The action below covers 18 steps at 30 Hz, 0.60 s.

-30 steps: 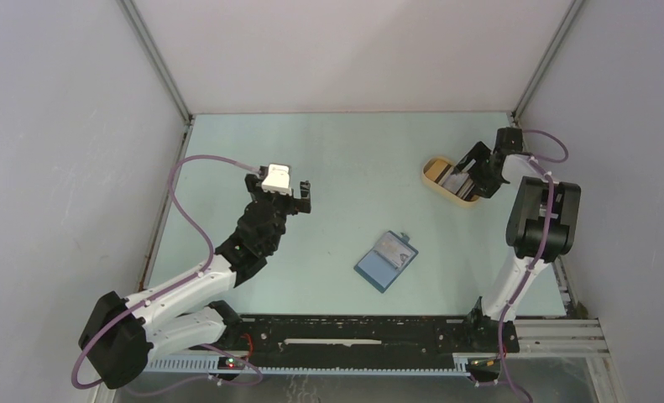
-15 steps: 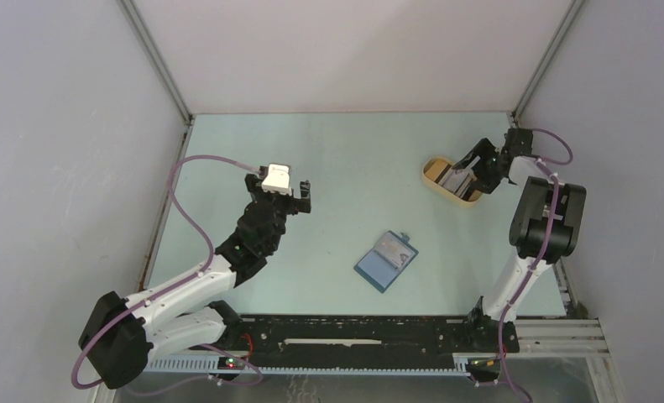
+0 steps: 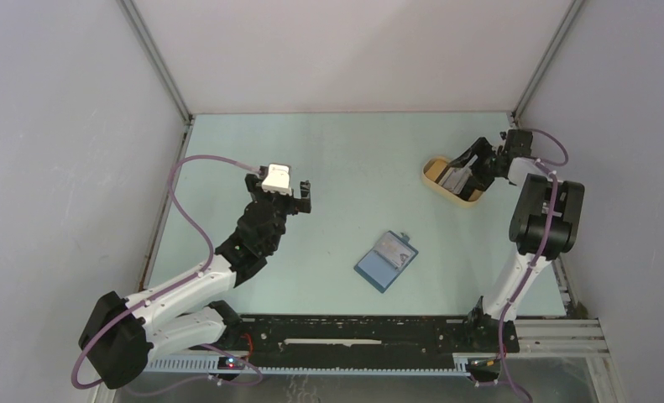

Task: Put the credit cards into the card holder
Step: Pick up the credit card from the storage box.

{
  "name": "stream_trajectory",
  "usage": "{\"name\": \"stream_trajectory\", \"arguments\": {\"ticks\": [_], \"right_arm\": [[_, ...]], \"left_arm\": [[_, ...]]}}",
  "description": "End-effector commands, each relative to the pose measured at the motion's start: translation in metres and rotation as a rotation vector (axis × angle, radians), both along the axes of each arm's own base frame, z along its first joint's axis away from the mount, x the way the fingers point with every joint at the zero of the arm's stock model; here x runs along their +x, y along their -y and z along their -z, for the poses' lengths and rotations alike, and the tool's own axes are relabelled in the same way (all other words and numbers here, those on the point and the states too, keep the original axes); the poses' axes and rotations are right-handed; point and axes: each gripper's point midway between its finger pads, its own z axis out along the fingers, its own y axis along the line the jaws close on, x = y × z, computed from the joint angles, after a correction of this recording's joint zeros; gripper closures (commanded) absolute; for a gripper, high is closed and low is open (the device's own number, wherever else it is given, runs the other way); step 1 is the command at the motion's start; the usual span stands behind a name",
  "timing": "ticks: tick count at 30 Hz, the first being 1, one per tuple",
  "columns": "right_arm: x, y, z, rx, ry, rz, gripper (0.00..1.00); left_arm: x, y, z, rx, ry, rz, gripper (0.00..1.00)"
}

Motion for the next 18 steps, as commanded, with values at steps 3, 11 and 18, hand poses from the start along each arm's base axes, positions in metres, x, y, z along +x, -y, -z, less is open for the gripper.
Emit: {"name": "stream_trajectory", "arguments": {"ticks": [3, 11, 18], "right_arm": [[0.006, -0.005, 0.009, 0.061, 0.015, -0.039, 0.19], [0.007, -0.011, 0.001, 0.087, 0.03, -0.062, 0.24], [0.003, -0.002, -0.015, 0.092, 0.051, -0.046, 0.24]], "left_arm": [[0.001, 0.0, -0.014, -0.026, 0.039, 0.004, 0.0], [0.0, -0.001, -0.015, -0.028, 0.041, 0.004, 0.0], [0.0, -0.001, -0.015, -0.03, 0.042, 0.005, 0.0]]}}
